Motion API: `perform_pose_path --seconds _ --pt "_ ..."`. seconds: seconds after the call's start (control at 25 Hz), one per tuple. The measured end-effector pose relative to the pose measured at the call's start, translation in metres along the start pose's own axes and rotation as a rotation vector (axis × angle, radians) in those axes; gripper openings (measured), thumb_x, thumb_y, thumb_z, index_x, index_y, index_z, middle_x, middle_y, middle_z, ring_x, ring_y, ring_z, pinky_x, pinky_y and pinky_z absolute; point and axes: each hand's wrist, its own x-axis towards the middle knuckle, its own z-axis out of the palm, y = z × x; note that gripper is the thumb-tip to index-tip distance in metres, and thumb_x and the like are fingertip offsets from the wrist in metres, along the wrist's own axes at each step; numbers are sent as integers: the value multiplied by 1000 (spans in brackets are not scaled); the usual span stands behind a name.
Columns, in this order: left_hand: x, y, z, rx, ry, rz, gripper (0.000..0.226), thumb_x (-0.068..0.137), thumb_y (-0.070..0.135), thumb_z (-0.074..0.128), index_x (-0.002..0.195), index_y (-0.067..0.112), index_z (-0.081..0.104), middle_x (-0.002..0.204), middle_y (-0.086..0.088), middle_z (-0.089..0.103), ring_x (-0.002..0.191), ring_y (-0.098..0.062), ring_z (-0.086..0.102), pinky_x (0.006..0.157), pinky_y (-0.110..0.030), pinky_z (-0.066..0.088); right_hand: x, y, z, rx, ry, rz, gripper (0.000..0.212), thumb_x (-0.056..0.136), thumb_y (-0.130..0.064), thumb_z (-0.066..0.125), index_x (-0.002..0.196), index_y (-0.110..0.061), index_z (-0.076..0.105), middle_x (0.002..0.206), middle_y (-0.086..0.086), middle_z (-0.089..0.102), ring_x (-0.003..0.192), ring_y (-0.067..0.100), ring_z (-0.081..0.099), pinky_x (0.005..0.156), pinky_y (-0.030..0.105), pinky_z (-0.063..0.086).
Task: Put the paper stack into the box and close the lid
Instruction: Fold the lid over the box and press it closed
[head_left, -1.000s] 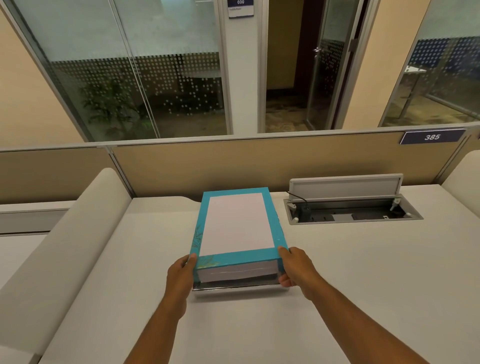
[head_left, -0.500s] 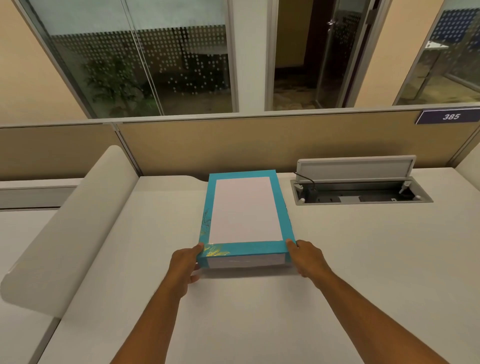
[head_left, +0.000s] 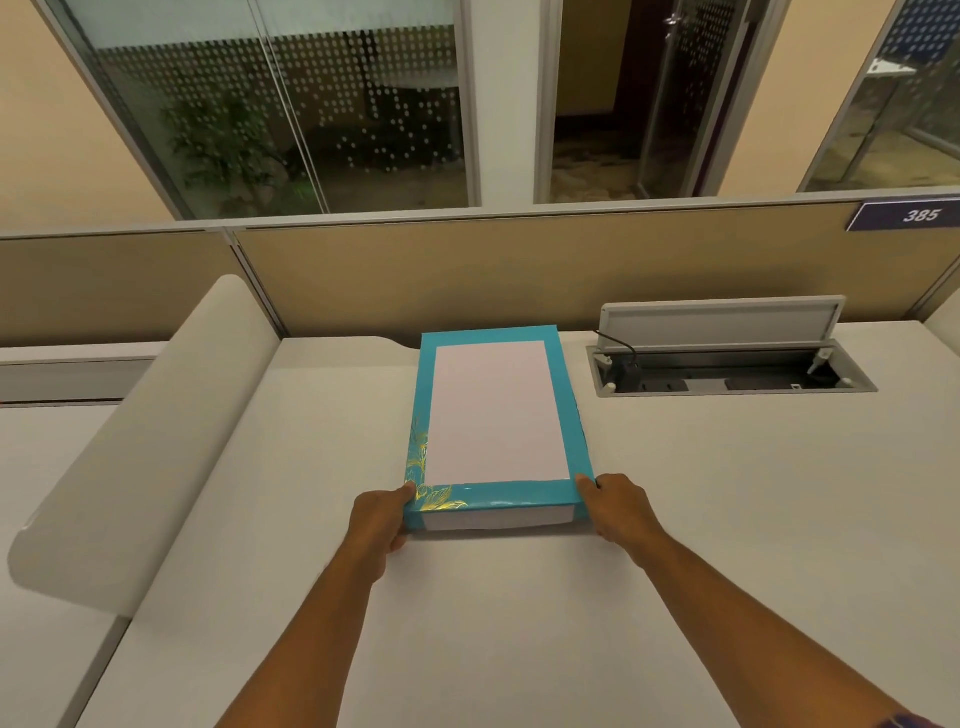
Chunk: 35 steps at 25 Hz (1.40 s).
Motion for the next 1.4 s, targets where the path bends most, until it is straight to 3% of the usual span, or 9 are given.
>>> perform_pose_path --seconds 0.2,0.28,0.36,0.44,0.6,0.84,1.0,1.2,1.4 --pt "3 4 3 124 16 40 24 97 26 69 107 5 69 98 -13 67 79 -26 59 59 -29 42 11 10 5 -23 -18 10 51 102 -52 41 98 -8 66 93 11 70 85 29 70 83 46 61" --pt "8 18 8 259 45 152 42 95 29 69 130 8 63 123 -15 65 97 -30 66 73 -34 52 11 7 7 -46 28 -9 53 102 -53 42 108 -5 62 104 13 68 88 27 66 83 46 60" --pt "16 38 15 463 92 319 67 96 36 69 153 12 45 150 -16 51 127 -35 61 99 -45 56 9 1 10 -187 170 -88 55 101 -56 43 128 -9 53 121 14 61 102 28 63 88 48 58" --pt "26 61 29 751 134 518 75 99 45 64 161 13 34 167 -17 34 151 -38 40 120 -53 41 6 -10 15 -345 295 -252 62 101 -58 41 145 -14 43 139 14 55 120 31 59 98 50 55" --pt "51 113 66 1089 47 754 79 102 56 53 164 14 27 176 -16 15 162 -35 17 130 -50 24 9 -38 34 -503 290 -484 75 100 -65 33 159 -20 31 167 11 34 149 30 40 118 47 39" --pt "111 153 93 1358 -30 738 89 103 66 35 165 5 16 176 -22 4 164 -39 4 133 -49 12 32 -37 52 -630 187 -499 103 81 -85 -10 165 -27 6 175 6 -6 161 35 -1 130 55 9" --pt "126 157 103 1324 -61 684 94 102 70 32 166 4 14 177 -18 6 164 -35 8 133 -49 15 40 -31 57 -635 222 -502 90 93 -82 14 164 -26 16 175 10 3 160 40 3 129 56 13" --pt "130 151 109 1300 -24 645 96 99 74 36 166 8 14 177 -13 8 163 -35 13 132 -50 20 44 -27 62 -655 189 -492 92 92 -83 17 165 -28 9 175 10 -2 159 40 -6 129 56 5" --pt "129 154 112 1320 -20 639 95 100 71 38 167 9 11 178 -12 6 163 -35 12 132 -49 18 42 -31 61 -668 208 -480 88 93 -80 25 160 -24 32 171 14 22 158 44 16 126 58 19"
